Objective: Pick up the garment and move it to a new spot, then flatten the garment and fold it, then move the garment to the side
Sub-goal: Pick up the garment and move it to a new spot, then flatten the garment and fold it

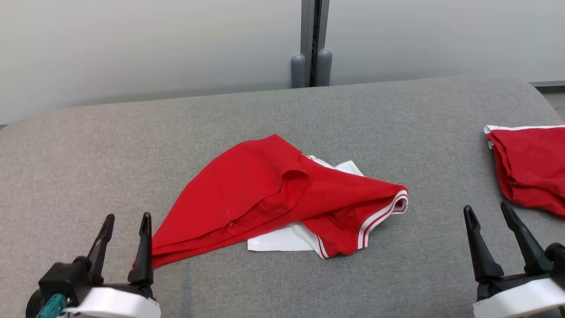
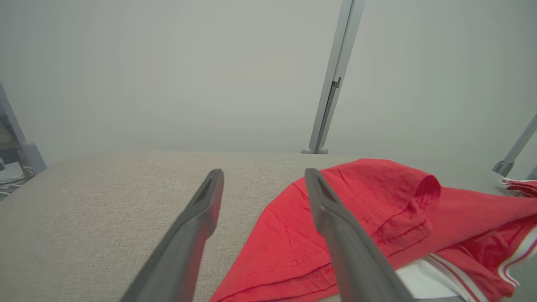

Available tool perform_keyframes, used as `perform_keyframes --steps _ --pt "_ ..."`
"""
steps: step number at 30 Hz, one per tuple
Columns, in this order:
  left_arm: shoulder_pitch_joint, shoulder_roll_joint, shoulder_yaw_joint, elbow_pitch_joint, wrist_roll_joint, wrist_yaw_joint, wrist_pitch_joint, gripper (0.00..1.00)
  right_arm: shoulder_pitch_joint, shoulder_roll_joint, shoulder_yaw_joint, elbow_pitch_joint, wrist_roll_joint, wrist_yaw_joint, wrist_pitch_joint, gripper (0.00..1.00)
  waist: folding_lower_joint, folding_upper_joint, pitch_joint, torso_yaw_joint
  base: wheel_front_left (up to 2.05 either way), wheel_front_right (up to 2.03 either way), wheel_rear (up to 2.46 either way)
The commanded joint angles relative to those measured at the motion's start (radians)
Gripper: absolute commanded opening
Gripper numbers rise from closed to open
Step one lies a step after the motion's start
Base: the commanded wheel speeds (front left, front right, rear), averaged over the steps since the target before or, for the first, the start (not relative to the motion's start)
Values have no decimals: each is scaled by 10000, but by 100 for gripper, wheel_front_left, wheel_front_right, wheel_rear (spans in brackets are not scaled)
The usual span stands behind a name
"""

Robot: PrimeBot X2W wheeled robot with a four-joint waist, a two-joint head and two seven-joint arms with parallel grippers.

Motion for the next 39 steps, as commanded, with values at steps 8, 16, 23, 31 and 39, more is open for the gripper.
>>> perform_keyframes --steps 8,16,23,31,39 --pt "892 123 292 -701 -95 516 -49 100 515 88 -252 -236 -78 0 175 100 0 -1 -384 22 0 0 0" --pt "1301 248 195 -1094 43 702 61 100 778 162 -422 -430 -146 0 326 100 0 -1 -444 24 0 0 0" --pt "1294 237 72 -1270 93 770 141 100 741 206 -463 -511 -173 0 381 100 0 -1 -366 51 0 0 0" --pt "1212 249 14 -1310 77 812 187 100 689 225 -454 -492 -151 0 376 100 0 -1 -330 100 0 0 0" --pt "1162 242 -17 -1355 65 878 199 100 661 185 -457 -472 -123 0 356 100 0 -1 -293 154 0 0 0"
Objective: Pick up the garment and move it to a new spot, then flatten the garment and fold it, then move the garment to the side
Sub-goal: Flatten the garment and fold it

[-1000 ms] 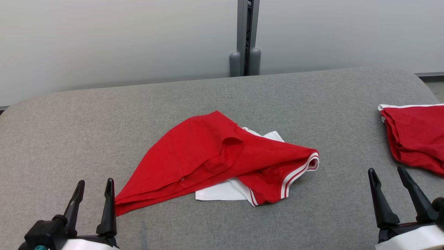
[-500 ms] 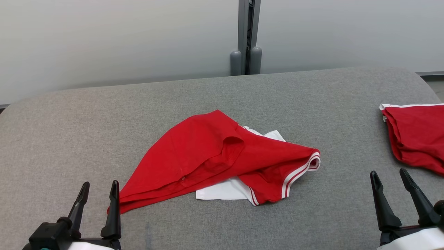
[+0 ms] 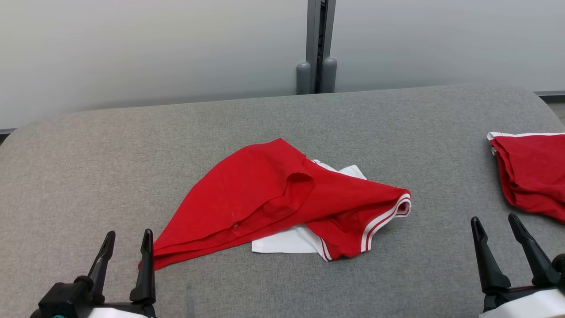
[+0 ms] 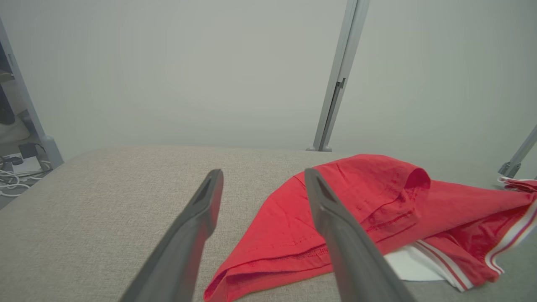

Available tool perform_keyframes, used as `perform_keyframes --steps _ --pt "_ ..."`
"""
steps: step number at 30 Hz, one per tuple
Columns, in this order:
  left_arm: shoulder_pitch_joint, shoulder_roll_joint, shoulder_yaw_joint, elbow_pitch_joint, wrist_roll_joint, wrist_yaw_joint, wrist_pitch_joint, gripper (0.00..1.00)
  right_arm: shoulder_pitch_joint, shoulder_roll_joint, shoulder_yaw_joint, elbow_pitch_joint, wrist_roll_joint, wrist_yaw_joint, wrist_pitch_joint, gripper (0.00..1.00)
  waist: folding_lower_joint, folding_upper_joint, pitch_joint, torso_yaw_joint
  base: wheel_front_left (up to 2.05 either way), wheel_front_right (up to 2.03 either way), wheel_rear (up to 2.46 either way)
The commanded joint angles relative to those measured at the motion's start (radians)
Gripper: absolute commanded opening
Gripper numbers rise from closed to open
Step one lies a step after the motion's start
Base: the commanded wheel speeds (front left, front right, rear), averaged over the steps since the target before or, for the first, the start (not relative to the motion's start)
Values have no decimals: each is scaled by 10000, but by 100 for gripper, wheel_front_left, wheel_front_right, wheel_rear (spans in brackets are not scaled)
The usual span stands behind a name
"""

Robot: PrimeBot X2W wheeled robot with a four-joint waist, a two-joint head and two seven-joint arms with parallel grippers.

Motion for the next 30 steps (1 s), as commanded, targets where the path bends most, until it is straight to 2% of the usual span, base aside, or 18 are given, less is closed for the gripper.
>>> perform_keyframes --steps 1,10,22,25,30 --pt "-42 70 5 -31 31 57 2 100 -15 -38 -58 -29 -4 0 -13 100 0 -1 6 7 0 0 0" --pt "-129 60 -30 -98 1 72 -21 100 18 -7 -98 -51 -13 0 -17 100 0 -1 25 95 0 0 0" --pt "-512 -46 -136 -145 71 -20 -91 100 -213 -78 -99 -77 3 0 10 100 0 -1 268 567 0 0 0" --pt "-827 -68 -374 -120 149 -198 -6 100 -293 -75 -59 -107 18 0 12 100 0 -1 440 686 0 0 0" --pt "-2016 -200 -1031 223 395 -743 429 100 -579 -126 61 -140 46 0 -1 100 0 -1 894 719 0 0 0"
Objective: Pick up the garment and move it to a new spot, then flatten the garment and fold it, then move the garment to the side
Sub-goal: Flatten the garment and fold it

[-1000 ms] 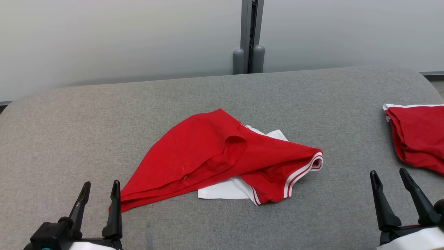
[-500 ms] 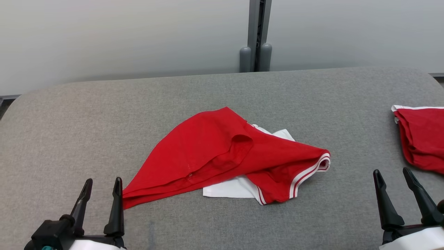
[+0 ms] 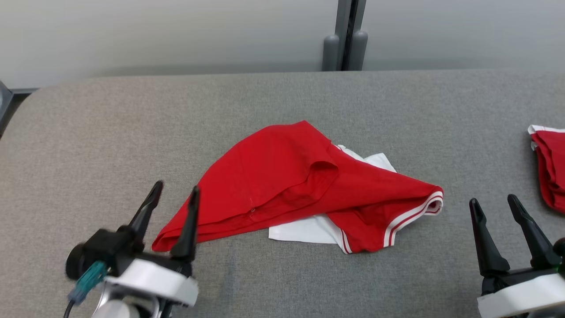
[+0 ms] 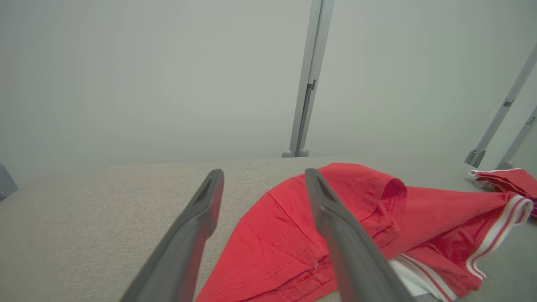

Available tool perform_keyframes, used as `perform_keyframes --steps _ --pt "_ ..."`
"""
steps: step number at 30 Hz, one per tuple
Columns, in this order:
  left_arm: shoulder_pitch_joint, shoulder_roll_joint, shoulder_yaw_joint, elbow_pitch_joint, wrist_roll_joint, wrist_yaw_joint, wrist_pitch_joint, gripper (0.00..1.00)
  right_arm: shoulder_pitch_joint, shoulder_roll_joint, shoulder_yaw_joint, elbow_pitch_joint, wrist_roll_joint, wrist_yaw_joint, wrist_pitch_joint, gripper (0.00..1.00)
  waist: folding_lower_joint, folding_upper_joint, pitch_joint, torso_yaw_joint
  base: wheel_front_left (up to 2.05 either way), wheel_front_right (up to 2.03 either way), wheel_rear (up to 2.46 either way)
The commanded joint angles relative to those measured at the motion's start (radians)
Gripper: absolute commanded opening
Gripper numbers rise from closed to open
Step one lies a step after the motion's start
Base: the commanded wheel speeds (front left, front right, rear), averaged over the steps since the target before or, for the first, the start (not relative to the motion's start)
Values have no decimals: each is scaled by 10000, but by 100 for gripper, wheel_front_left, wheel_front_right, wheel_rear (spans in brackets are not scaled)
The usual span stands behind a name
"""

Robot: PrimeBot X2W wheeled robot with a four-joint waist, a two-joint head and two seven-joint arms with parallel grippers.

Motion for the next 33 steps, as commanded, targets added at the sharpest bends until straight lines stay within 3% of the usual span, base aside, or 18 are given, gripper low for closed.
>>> perform_keyframes --steps 1,12,18,23,24,25,33 --pt "-569 -88 -173 137 110 -252 111 100 -214 -70 37 -17 27 0 -13 100 0 0 295 -37 0 0 0" --pt "-3024 -870 -1735 1734 545 -1655 704 100 -947 -107 325 307 247 0 -407 100 0 0 1467 -800 0 0 0" --pt "-3916 -1133 -2169 2509 800 -2040 875 100 -1245 -7 527 544 324 0 -658 100 0 0 1942 -1378 0 0 0" --pt "-4439 -1227 -2325 3117 910 -2118 1099 100 -1364 95 561 801 390 0 -892 100 0 0 2167 -1780 0 0 0" --pt "-4523 -1211 -2345 3247 942 -2085 1168 56 -1392 109 572 838 406 0 -939 100 0 0 2185 -1843 0 0 0" --pt "-4600 -1194 -2353 3314 1002 -2036 1191 0 -1404 119 573 897 417 0 -981 100 0 0 2202 -1893 0 0 0" --pt "-5097 -954 -2455 2966 1519 -1819 1016 0 -1463 234 591 1193 459 0 -1222 100 0 0 2126 -1987 0 0 0"
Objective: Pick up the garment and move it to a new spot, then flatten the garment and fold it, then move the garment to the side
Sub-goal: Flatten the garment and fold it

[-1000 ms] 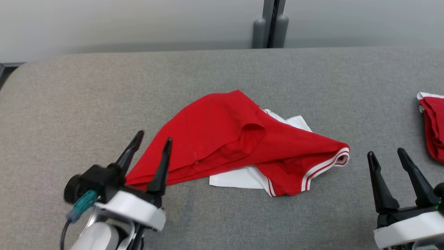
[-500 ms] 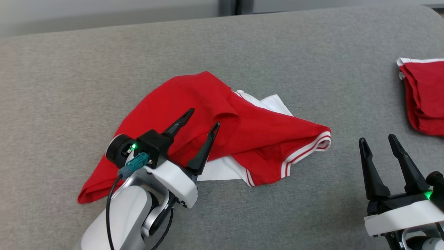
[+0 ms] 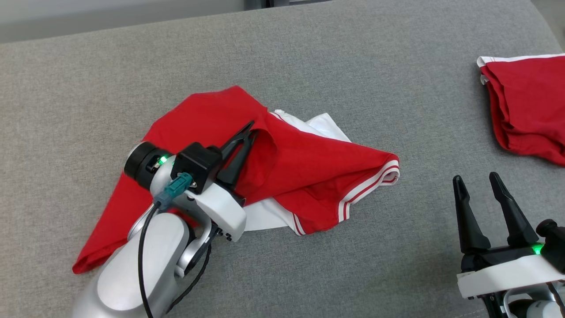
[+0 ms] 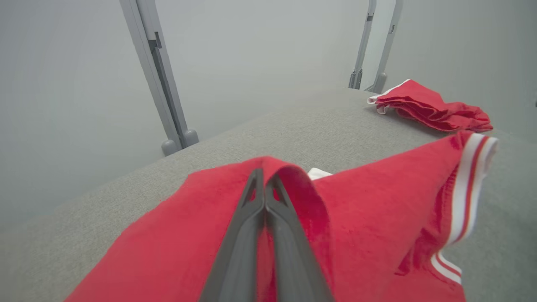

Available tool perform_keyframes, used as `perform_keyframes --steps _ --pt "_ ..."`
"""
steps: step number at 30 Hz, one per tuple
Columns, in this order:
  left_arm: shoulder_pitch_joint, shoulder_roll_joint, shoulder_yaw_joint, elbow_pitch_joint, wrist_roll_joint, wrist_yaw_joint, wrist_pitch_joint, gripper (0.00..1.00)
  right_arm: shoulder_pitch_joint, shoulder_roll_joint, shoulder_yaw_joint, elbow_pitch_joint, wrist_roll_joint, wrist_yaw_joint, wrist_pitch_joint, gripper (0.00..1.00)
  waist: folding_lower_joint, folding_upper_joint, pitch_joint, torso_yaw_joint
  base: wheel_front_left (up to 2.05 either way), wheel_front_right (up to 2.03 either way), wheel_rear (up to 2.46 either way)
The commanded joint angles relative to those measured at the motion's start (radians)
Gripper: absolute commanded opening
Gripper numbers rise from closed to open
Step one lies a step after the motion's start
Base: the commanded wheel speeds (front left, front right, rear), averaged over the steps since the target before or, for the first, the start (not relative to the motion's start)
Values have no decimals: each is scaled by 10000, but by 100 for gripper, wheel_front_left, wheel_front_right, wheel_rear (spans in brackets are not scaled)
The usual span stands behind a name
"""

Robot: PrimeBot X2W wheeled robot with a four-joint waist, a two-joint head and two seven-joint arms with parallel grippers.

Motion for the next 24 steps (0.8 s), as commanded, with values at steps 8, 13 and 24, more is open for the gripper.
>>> perform_keyframes --steps 8,13,24 --pt "-593 101 -289 -2091 533 30 -128 0 -180 45 25 157 84 0 -160 100 -1 0 -251 203 0 0 0" --pt "-82 633 117 -3374 618 503 -35 0 -21 62 -78 149 65 0 -162 100 -1 0 -379 402 0 0 0" --pt "2994 2345 1958 -5151 65 2391 157 0 121 -57 -361 -83 9 0 15 100 -1 0 -426 1110 0 0 0"
